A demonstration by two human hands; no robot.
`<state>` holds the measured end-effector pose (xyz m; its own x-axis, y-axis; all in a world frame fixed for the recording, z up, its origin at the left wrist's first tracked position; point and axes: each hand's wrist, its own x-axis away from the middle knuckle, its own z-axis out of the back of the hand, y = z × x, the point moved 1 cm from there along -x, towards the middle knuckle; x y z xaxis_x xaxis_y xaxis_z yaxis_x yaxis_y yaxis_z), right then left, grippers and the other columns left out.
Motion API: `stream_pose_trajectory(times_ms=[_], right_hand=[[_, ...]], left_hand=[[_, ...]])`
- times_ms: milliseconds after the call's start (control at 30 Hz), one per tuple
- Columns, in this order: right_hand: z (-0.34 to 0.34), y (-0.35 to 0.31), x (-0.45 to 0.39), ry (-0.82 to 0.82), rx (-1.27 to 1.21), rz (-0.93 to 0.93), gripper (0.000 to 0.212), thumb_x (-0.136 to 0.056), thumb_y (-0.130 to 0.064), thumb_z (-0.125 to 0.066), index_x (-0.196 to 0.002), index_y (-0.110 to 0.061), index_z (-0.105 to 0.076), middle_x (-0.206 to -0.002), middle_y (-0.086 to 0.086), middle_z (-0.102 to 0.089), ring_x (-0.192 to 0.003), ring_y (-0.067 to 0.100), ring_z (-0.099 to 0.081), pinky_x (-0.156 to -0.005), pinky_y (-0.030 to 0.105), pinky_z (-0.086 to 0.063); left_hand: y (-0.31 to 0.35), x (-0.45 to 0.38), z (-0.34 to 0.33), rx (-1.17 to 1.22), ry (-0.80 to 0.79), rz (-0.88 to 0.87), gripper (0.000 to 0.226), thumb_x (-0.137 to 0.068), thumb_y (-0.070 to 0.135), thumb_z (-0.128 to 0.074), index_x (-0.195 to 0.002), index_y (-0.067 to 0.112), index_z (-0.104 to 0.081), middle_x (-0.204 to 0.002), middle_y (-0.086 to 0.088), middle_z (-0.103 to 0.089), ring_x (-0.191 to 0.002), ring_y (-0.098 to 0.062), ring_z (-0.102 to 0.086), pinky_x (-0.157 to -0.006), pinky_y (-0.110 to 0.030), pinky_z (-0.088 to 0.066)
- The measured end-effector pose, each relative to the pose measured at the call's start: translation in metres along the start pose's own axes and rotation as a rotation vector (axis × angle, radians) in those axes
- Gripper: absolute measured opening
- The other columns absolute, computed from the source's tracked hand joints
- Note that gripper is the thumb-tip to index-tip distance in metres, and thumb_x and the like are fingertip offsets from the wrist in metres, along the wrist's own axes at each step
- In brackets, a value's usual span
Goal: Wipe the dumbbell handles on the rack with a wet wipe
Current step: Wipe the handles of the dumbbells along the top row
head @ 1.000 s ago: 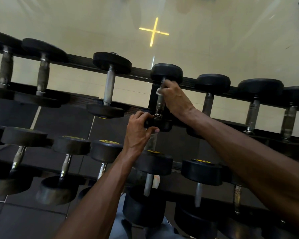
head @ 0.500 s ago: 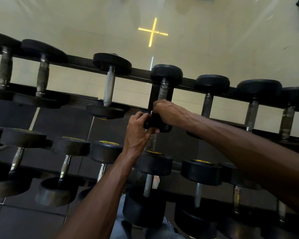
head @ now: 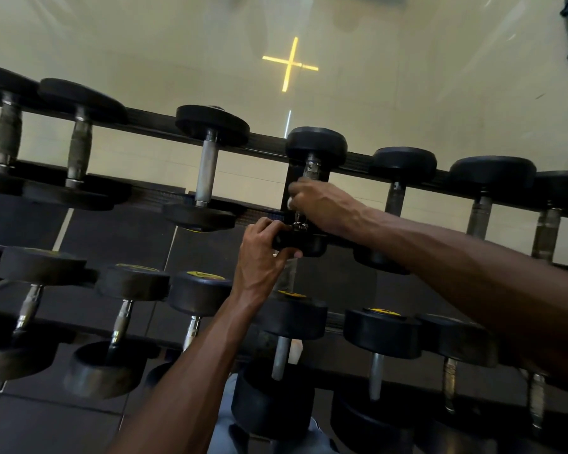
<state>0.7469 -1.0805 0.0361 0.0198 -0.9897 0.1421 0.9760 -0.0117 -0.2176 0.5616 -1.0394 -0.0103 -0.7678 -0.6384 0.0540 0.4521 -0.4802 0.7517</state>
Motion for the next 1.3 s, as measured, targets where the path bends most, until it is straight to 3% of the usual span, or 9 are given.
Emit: stream_pose_trajectory(times_ms=[200, 400, 633, 767, 833, 967, 1067, 1167, 1300], right_hand=[[-0.011, 0.019, -0.016, 0.351, 0.145, -0.282, 0.019, -0.093, 0.005, -0.058, -0.106, 0.001, -0.072, -0.099, 0.011, -0.063, -0.091, 0.022, -0.06, -0.07, 0.033, -0.06], [-0.031, 0.015, -0.02, 0.659, -0.046, -0.572, 0.01, -0.095, -0.007, -0.066, -0.102, -0.007, -0.073, -0.099, 0.005, -0.064, -0.092, 0.019, -0.062, -0.074, 0.029, -0.058], [-0.035, -0.003, -0.026, 1.059, -0.545, -1.042, 0.004, -0.09, -0.013, -0.073, -0.092, -0.013, -0.077, -0.092, -0.001, -0.073, -0.082, 0.01, -0.066, -0.074, 0.018, -0.052], [-0.042, 0.006, -0.024, 1.153, -1.049, -1.348, 0.008, -0.085, -0.018, -0.081, -0.092, -0.014, -0.079, -0.083, -0.005, -0.075, -0.077, 0.009, -0.07, -0.07, 0.021, -0.057], [-0.042, 0.015, -0.022, 1.079, -1.282, -1.427, 0.012, -0.083, -0.021, -0.084, -0.093, -0.015, -0.08, -0.077, -0.01, -0.071, -0.071, 0.006, -0.067, -0.056, 0.013, -0.051], [-0.039, 0.019, -0.02, 0.978, -1.328, -1.415, 0.016, -0.085, -0.023, -0.082, -0.098, -0.016, -0.08, -0.076, -0.014, -0.068, -0.069, 0.001, -0.063, -0.049, 0.005, -0.041], [-0.041, 0.005, -0.009, 1.004, -1.085, -1.245, 0.018, -0.087, -0.03, -0.08, -0.099, -0.017, -0.08, -0.085, -0.01, -0.074, -0.077, 0.002, -0.068, -0.061, 0.006, -0.049], [-0.036, 0.001, -0.013, 1.013, -0.857, -1.062, 0.013, -0.089, -0.019, -0.077, -0.099, -0.011, -0.079, -0.092, -0.002, -0.074, -0.082, 0.005, -0.066, -0.074, 0.013, -0.054], [-0.036, -0.008, -0.029, 0.943, -0.557, -0.905, 0.011, -0.095, -0.011, -0.068, -0.094, -0.007, -0.079, -0.099, 0.005, -0.068, -0.084, 0.009, -0.061, -0.072, 0.01, -0.047]], left_hand=[[0.0, 0.0, -0.001, 0.0, 0.015, 0.002, 0.047, -0.074, 0.035, -0.089, -0.113, 0.015, -0.071, -0.111, -0.001, -0.062, -0.104, -0.022, -0.055, -0.083, -0.03, -0.046], [0.0, -0.001, -0.001, 0.007, 0.026, -0.005, 0.046, -0.074, 0.035, -0.09, -0.112, 0.017, -0.071, -0.108, 0.003, -0.061, -0.101, -0.019, -0.053, -0.083, -0.032, -0.048], [0.002, 0.0, -0.001, 0.003, 0.026, -0.013, 0.047, -0.074, 0.036, -0.089, -0.113, 0.017, -0.071, -0.108, 0.001, -0.062, -0.102, -0.02, -0.055, -0.083, -0.033, -0.049], [0.002, 0.0, -0.002, 0.006, 0.038, -0.012, 0.047, -0.073, 0.036, -0.09, -0.112, 0.017, -0.071, -0.106, 0.002, -0.062, -0.101, -0.021, -0.055, -0.083, -0.035, -0.05], [0.001, 0.001, -0.003, 0.011, 0.039, -0.014, 0.047, -0.073, 0.037, -0.09, -0.112, 0.018, -0.071, -0.106, 0.003, -0.061, -0.101, -0.021, -0.055, -0.083, -0.035, -0.05], [-0.001, -0.001, -0.003, 0.004, 0.032, -0.015, 0.047, -0.073, 0.038, -0.089, -0.112, 0.018, -0.071, -0.107, 0.003, -0.061, -0.101, -0.019, -0.053, -0.084, -0.031, -0.048], [-0.001, 0.0, -0.003, 0.005, 0.023, -0.014, 0.047, -0.074, 0.038, -0.089, -0.112, 0.018, -0.071, -0.108, 0.004, -0.06, -0.102, -0.018, -0.052, -0.084, -0.027, -0.044], [-0.001, -0.001, -0.003, -0.008, 0.025, -0.013, 0.046, -0.074, 0.038, -0.089, -0.112, 0.019, -0.07, -0.108, 0.004, -0.06, -0.101, -0.018, -0.052, -0.083, -0.027, -0.045], [-0.001, -0.001, -0.003, -0.016, 0.016, -0.007, 0.046, -0.074, 0.035, -0.09, -0.112, 0.017, -0.07, -0.108, 0.001, -0.061, -0.102, -0.021, -0.053, -0.082, -0.032, -0.047]])
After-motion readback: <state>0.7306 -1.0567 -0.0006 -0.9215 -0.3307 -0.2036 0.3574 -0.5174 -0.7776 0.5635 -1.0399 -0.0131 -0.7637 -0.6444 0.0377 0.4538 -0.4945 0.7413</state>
